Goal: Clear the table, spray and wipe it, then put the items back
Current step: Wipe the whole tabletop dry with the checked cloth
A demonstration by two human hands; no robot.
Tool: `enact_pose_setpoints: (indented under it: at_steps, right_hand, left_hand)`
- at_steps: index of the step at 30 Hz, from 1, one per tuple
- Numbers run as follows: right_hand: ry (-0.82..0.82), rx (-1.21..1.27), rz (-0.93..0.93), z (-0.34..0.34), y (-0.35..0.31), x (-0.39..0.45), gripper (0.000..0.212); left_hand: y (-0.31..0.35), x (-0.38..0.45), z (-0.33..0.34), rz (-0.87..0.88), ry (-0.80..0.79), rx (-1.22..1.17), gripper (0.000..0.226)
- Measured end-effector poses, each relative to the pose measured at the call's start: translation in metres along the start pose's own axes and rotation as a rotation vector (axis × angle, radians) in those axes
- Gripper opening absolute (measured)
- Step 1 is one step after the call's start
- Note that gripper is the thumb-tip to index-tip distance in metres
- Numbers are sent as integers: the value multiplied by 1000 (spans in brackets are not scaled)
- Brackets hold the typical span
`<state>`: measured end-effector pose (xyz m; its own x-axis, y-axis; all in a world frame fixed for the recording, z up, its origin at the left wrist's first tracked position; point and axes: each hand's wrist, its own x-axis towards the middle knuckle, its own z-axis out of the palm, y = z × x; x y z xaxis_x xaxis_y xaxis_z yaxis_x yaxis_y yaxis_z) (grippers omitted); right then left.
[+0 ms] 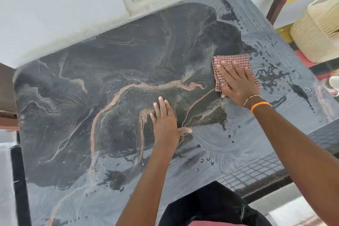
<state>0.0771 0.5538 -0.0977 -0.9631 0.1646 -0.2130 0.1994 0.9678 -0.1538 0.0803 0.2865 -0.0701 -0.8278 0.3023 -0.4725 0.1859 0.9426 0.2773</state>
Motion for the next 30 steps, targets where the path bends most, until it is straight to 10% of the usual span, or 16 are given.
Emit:
enact_pose_setpoints:
  at_steps: [8, 17, 23, 30]
  right_hand:
    - [39, 118, 339, 20, -36, -62, 74]
    - [-13, 2, -129, 32, -106, -51, 66]
    - [9, -63, -256, 13, -40, -12, 67]
    - [44, 15, 117, -18, 124, 13, 72]
  left_hand:
    - [1, 0, 2, -11, 21, 0, 122]
    - [-1, -1, 10, -24, 82, -121, 124]
    - [52, 13, 6, -45, 82, -143, 130]
    - [144, 52, 10, 79, 41, -138, 123]
